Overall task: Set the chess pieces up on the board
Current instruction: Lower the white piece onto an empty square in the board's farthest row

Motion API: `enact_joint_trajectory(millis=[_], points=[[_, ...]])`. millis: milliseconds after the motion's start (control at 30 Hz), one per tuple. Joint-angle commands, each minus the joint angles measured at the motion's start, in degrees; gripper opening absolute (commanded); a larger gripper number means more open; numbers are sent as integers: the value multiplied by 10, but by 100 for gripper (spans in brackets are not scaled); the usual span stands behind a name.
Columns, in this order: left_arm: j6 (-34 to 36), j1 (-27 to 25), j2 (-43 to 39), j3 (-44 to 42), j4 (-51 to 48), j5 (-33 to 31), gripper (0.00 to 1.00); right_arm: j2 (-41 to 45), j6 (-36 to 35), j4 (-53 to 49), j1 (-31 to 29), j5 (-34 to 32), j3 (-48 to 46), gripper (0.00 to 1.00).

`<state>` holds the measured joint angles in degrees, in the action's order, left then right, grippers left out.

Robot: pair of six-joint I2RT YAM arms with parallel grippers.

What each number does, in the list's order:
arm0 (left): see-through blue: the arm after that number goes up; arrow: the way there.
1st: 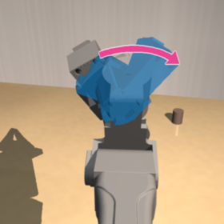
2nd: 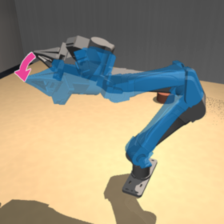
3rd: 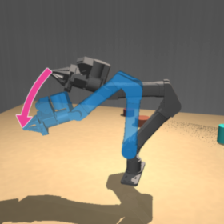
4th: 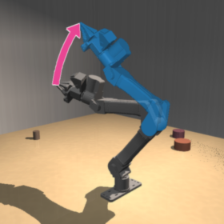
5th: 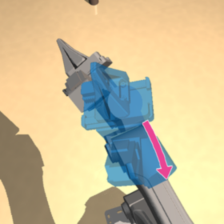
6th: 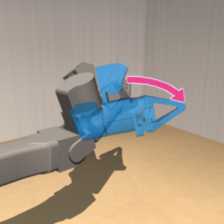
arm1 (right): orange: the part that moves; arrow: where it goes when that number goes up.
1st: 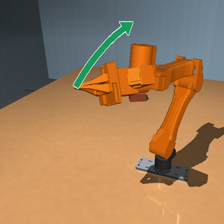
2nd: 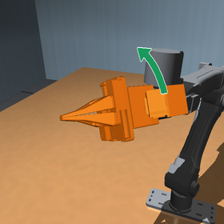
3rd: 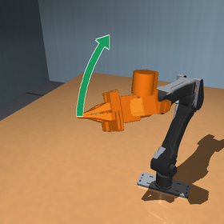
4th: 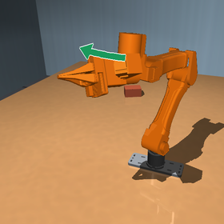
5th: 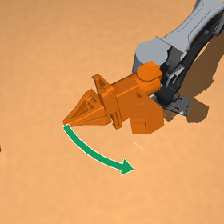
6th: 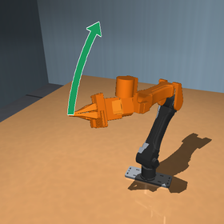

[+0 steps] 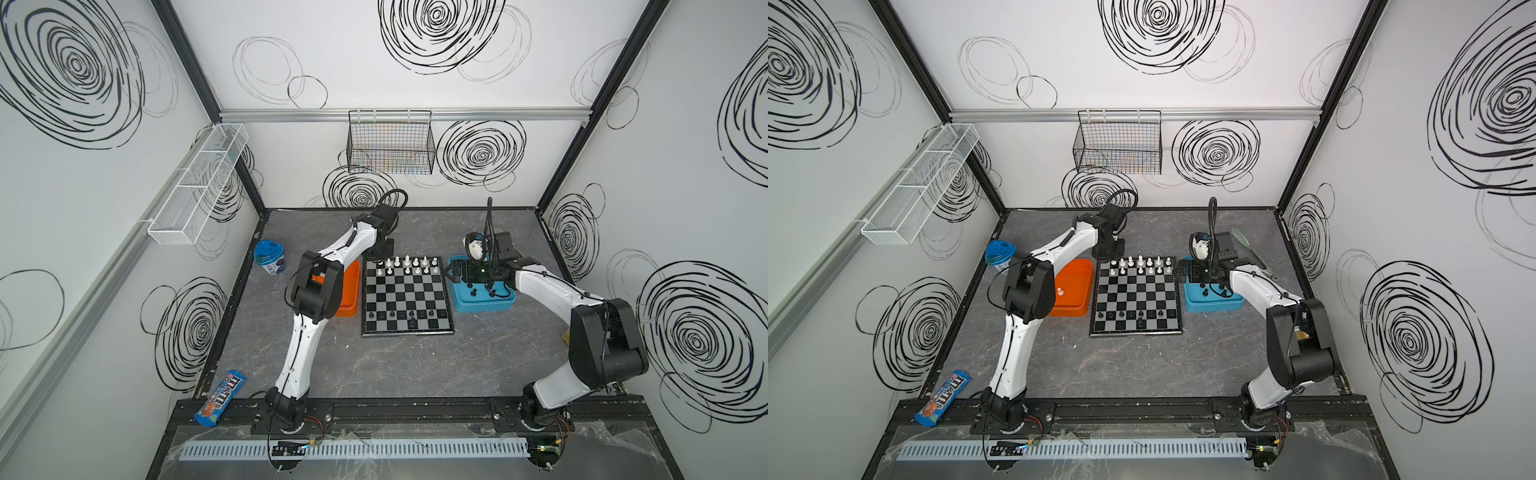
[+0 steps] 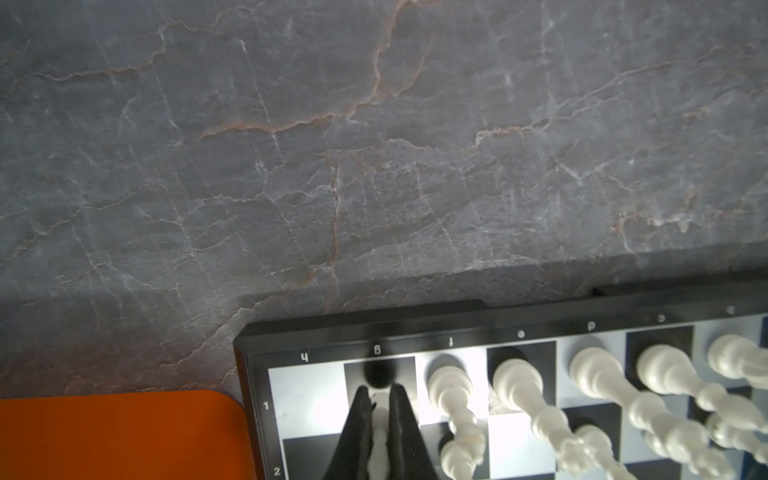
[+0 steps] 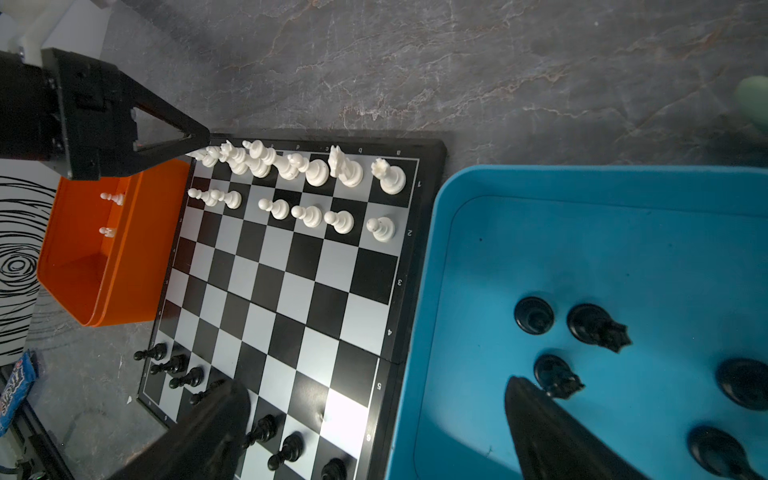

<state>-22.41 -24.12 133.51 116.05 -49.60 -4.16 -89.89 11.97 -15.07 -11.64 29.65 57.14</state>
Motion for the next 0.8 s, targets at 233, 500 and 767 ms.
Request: enact_joint_trajectory(millis=[233,500,767], points=[[3,-5,14,-4,-3,-6,0,-1,-7,7,2,4,-9,100],[2,-7,15,-10,-2,-6,0,-1,-7,7,3,4,-10,100],[1,-8,17,-18,4,-5,0,-1,-7,7,3,4,-11,100]])
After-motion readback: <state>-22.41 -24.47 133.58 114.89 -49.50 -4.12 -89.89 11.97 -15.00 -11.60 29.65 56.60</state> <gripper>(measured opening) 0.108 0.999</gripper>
